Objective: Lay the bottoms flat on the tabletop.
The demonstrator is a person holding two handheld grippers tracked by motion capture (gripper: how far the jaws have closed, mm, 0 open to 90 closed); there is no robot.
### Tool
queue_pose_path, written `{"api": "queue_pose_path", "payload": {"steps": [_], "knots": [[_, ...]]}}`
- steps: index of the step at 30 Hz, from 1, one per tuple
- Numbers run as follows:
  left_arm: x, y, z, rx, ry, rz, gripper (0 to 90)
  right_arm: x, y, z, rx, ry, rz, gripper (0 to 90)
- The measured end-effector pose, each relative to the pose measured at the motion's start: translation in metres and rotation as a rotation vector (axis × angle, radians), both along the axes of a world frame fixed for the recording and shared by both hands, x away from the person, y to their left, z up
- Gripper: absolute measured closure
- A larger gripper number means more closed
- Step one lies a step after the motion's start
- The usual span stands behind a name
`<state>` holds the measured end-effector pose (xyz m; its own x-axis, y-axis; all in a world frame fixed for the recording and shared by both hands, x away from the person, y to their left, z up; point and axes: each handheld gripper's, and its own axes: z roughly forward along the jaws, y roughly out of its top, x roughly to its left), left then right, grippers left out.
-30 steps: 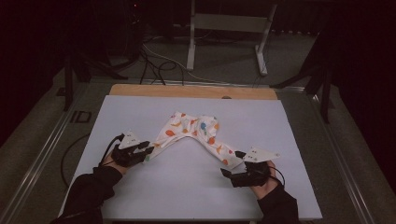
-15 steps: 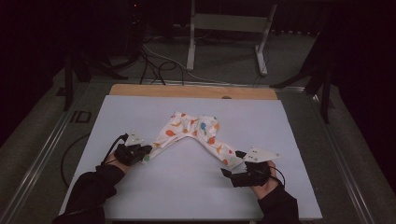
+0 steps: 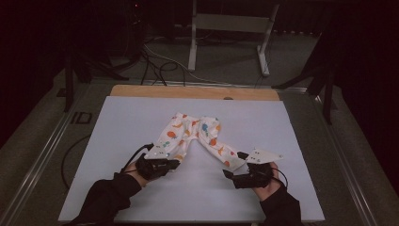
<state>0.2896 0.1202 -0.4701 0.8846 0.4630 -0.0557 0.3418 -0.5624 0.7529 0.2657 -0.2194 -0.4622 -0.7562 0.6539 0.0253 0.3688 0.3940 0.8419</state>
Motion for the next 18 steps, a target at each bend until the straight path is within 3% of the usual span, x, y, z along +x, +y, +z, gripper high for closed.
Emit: {"api": "queue_pose_path", "payload": {"steps": [13, 16, 18], "knots": [[0.0, -0.046, -0.021, 0.032, 0.05, -0.09, 86.7, 0.0, -0.001, 0.0, 0.013, 0.001, -0.002, 16.0], [-0.001, -0.052, -0.022, 0.014, 0.046, -0.108, 85.7, 0.0, 0.0, 0.001, 0.008, -0.002, 0.0, 16.0], [-0.001, -0.053, -0.021, -0.01, 0.042, -0.124, 79.4, 0.0, -0.001, 0.0, 0.014, 0.001, -0.003, 16.0]]}}
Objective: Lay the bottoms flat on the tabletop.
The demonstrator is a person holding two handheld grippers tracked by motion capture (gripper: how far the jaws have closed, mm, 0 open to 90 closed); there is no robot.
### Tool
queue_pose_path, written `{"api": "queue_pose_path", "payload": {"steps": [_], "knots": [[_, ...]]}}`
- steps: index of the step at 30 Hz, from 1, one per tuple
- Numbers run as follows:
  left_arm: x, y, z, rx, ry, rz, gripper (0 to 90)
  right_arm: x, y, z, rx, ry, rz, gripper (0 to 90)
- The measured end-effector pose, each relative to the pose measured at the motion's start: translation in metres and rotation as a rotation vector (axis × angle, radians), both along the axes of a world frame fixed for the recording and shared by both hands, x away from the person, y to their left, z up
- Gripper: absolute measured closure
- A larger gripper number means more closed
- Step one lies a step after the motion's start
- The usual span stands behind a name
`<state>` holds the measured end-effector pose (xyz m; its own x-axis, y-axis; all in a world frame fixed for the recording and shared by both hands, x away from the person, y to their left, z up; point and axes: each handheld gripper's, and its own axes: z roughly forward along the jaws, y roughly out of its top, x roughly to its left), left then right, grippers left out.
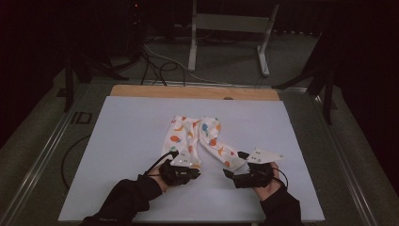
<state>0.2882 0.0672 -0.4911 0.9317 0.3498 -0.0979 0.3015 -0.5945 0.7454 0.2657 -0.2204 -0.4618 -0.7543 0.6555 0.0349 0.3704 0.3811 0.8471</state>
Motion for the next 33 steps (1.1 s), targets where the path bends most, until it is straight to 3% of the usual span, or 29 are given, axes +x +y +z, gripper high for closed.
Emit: {"api": "queue_pose_path", "payload": {"steps": [3, 4, 8, 12, 16, 19, 22, 23, 24, 31, 33], "knots": [[-0.001, 0.006, 0.006, -0.018, -0.026, 0.004, 55.6, -0.001, -0.001, 0.0, -0.004, -0.002, 0.003, 16.0], [0.0, 0.011, 0.008, -0.028, -0.037, 0.009, 51.3, -0.001, -0.001, 0.0, -0.007, -0.003, 0.004, 16.0], [0.002, 0.036, 0.016, -0.048, -0.06, 0.058, 49.1, -0.001, -0.003, 0.001, -0.003, -0.005, -0.002, 16.0], [0.003, 0.067, 0.019, -0.028, -0.081, 0.132, 49.3, -0.001, -0.002, 0.001, 0.001, -0.009, -0.002, 16.0], [-0.001, 0.091, 0.015, -0.011, -0.078, 0.172, 54.6, 0.0, -0.001, 0.001, -0.008, -0.009, 0.001, 16.0], [-0.005, 0.1, 0.009, 0.031, -0.08, 0.167, 66.4, -0.001, 0.001, 0.0, -0.008, -0.004, 0.001, 16.0], [-0.005, 0.103, 0.003, 0.045, -0.06, 0.162, 77.9, -0.001, 0.001, 0.0, -0.009, -0.006, 0.002, 16.0], [-0.005, 0.103, 0.003, 0.045, -0.06, 0.162, 77.9, -0.001, 0.001, 0.0, -0.009, -0.005, 0.002, 16.0], [-0.002, 0.105, -0.007, 0.082, -0.039, 0.164, 80.9, -0.001, 0.001, 0.0, -0.011, -0.006, 0.003, 16.0], [0.001, 0.106, -0.022, 0.141, 0.0, 0.137, 84.6, -0.001, -0.001, 0.0, -0.009, -0.008, -0.002, 16.0], [0.0, 0.108, -0.022, 0.137, 0.014, 0.133, 86.6, 0.0, -0.002, 0.0, -0.004, -0.007, -0.004, 16.0]]}}
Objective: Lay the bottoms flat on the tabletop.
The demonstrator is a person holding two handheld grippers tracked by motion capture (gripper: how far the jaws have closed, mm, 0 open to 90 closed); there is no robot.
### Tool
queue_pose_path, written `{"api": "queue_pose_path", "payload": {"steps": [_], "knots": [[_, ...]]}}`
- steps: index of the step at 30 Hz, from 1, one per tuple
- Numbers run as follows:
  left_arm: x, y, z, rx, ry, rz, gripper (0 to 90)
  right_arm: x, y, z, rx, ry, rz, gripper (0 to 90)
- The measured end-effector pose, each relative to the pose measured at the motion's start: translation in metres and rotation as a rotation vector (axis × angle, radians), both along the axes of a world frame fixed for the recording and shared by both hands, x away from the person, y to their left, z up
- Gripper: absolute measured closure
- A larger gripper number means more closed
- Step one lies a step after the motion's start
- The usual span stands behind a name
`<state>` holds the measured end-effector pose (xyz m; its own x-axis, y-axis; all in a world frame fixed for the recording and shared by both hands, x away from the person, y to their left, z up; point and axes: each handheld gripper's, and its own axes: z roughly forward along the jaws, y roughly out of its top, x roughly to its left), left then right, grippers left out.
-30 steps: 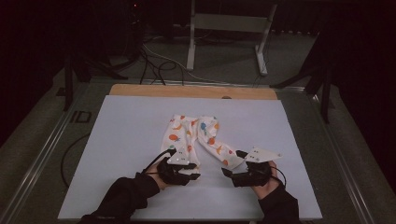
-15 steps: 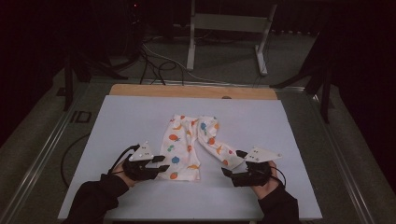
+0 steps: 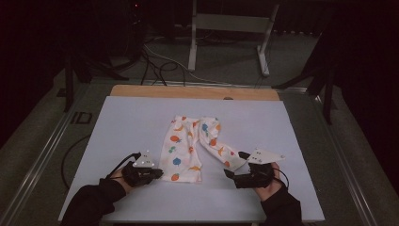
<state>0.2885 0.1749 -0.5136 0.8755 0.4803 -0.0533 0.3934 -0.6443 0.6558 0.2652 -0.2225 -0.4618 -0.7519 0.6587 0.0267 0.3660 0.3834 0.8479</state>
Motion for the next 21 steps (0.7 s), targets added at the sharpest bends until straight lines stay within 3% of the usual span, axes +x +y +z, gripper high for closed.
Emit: {"api": "queue_pose_path", "payload": {"steps": [9, 12, 17, 19, 21], "knots": [[-0.006, 0.002, 0.0, -0.006, 0.022, -0.009, 89.9, 0.0, 0.0, 0.001, -0.003, -0.006, -0.004, 16.0], [-0.007, 0.004, 0.0, -0.031, 0.028, -0.027, 89.2, 0.0, 0.0, 0.001, -0.001, -0.002, -0.009, 16.0], [-0.01, 0.003, 0.004, -0.096, -0.028, -0.013, 50.4, 0.002, -0.003, 0.002, 0.01, -0.002, -0.019, 16.0], [-0.01, 0.005, 0.009, -0.143, -0.037, -0.01, 41.0, 0.003, -0.005, 0.002, 0.01, -0.007, -0.026, 17.1], [-0.01, 0.007, 0.012, -0.158, -0.045, 0.014, 31.5, 0.003, -0.007, 0.002, 0.016, -0.011, -0.027, 17.4]]}}
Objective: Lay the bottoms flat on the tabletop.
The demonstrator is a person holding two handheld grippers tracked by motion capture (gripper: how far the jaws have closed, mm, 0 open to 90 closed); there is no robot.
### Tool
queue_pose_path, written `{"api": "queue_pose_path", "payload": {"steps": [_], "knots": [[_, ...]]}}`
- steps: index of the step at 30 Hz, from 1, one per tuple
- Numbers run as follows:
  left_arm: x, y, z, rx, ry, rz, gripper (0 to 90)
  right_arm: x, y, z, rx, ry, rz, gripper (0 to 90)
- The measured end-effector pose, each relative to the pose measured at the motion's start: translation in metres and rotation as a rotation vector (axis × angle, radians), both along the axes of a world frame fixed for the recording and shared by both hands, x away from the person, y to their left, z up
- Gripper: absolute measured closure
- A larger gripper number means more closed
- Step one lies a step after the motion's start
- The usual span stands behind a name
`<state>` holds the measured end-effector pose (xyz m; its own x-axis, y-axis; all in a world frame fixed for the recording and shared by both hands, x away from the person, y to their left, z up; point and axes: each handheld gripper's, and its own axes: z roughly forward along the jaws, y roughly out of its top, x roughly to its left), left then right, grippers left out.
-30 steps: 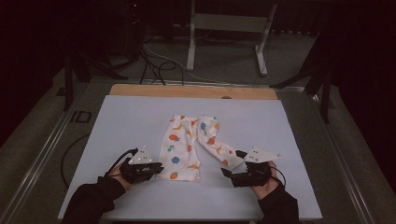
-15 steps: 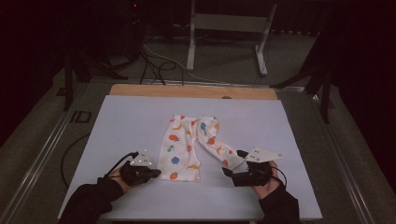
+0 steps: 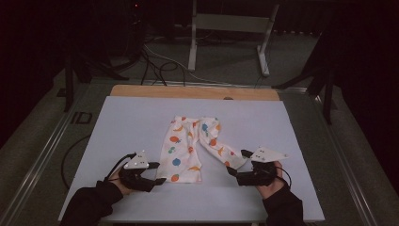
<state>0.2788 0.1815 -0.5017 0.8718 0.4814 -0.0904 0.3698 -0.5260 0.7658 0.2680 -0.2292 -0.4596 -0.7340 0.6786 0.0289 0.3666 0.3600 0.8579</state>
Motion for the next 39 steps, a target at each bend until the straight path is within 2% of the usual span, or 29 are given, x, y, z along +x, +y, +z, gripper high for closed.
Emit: {"api": "queue_pose_path", "payload": {"steps": [1, 3, 5, 7, 10, 12, 15, 17, 21, 24, 26, 29, 31, 32, 34, 39], "knots": [[0.0, 0.001, 0.001, -0.009, 0.005, 0.014, 26.2, 0.0, 0.0, 0.0, 0.005, 0.005, 0.003, 17.4], [0.0, 0.004, 0.004, -0.019, -0.02, 0.029, 17.2, 0.0, 0.0, 0.0, 0.007, 0.006, 0.008, 17.3], [-0.001, 0.007, 0.007, -0.032, -0.039, 0.066, 14.5, 0.001, 0.0, 0.0, 0.004, 0.015, 0.011, 17.0], [0.0, 0.01, 0.01, -0.06, -0.039, 0.087, 9.7, 0.002, 0.001, -0.001, 0.005, 0.017, 0.013, 16.9], [-0.002, 0.015, 0.015, -0.068, -0.071, 0.119, 3.3, 0.003, 0.002, -0.001, -0.002, 0.018, 0.018, 16.7], [-0.004, 0.017, 0.018, -0.086, -0.074, 0.135, 1.8, 0.005, 0.001, -0.001, 0.001, 0.034, 0.029, 16.4], [-0.007, 0.023, 0.021, -0.117, -0.063, 0.15, 0.7, 0.006, 0.003, -0.001, -0.015, 0.038, 0.04, 15.2], [-0.008, 0.027, 0.021, -0.122, -0.054, 0.162, 0.1, 0.006, 0.005, -0.001, -0.02, 0.031, 0.044, 14.7], [-0.013, 0.037, 0.02, -0.141, -0.066, 0.196, 0.1, 0.006, 0.008, 0.0, -0.025, 0.028, 0.061, 14.8], [-0.02, 0.042, 0.02, -0.142, -0.089, 0.212, 0.1, 0.006, 0.011, -0.001, -0.037, 0.016, 0.053, 17.7], [-0.025, 0.044, 0.016, -0.138, -0.094, 0.205, 0.0, 0.007, 0.01, -0.005, -0.041, 0.024, 0.056, 20.9], [-0.031, 0.044, 0.011, -0.139, -0.074, 0.189, 0.0, 0.01, 0.011, -0.015, -0.069, 0.057, 0.044, 25.4], [-0.033, 0.043, 0.008, -0.115, -0.078, 0.176, 0.0, 0.01, 0.012, -0.022, -0.106, 0.058, 0.021, 33.1], [-0.033, 0.042, 0.008, -0.118, -0.075, 0.175, 0.0, 0.011, 0.012, -0.026, -0.118, 0.063, 0.023, 35.1], [-0.032, 0.04, 0.007, -0.129, -0.073, 0.167, 0.0, 0.012, 0.013, -0.032, -0.139, 0.066, 0.009, 47.1], [-0.031, 0.037, 0.005, -0.127, -0.073, 0.147, 0.0, 0.016, 0.014, -0.042, -0.2, 0.085, -0.006, 59.0]]}}
